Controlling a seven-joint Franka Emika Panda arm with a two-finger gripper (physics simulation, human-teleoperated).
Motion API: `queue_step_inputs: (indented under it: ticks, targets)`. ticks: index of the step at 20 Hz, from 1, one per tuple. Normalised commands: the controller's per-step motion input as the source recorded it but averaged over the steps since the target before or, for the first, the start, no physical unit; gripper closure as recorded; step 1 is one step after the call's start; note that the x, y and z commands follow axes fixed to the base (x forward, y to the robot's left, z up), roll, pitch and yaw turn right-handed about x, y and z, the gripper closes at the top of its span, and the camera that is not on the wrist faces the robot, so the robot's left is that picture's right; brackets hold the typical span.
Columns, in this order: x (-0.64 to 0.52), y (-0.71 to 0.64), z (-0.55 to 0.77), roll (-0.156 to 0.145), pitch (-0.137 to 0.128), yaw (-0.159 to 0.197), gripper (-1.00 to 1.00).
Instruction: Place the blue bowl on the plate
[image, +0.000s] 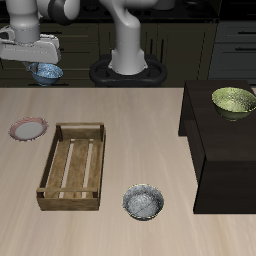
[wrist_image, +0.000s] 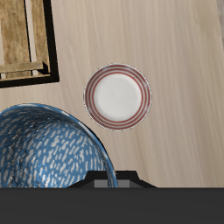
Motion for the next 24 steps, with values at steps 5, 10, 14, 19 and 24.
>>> queue_step_inputs:
  ticks: [5, 10, 14, 19, 24]
  targets:
    - [0.18, -0.39, 0.08, -0.064, 0.005, -0.036, 1.0]
    - [0.23, -0.36, 0.02, -0.05, 0.018, -0.033, 1.0]
    - [0.18, -0.09, 0.03, -0.025, 0.005, 0.008, 1.0]
    - [0.22, -0.11, -0.02, -0.029, 0.018, -0.015, 1.0]
    - [0.21, -0.09, -0.18, -0.022, 0.02, 0.014, 1.0]
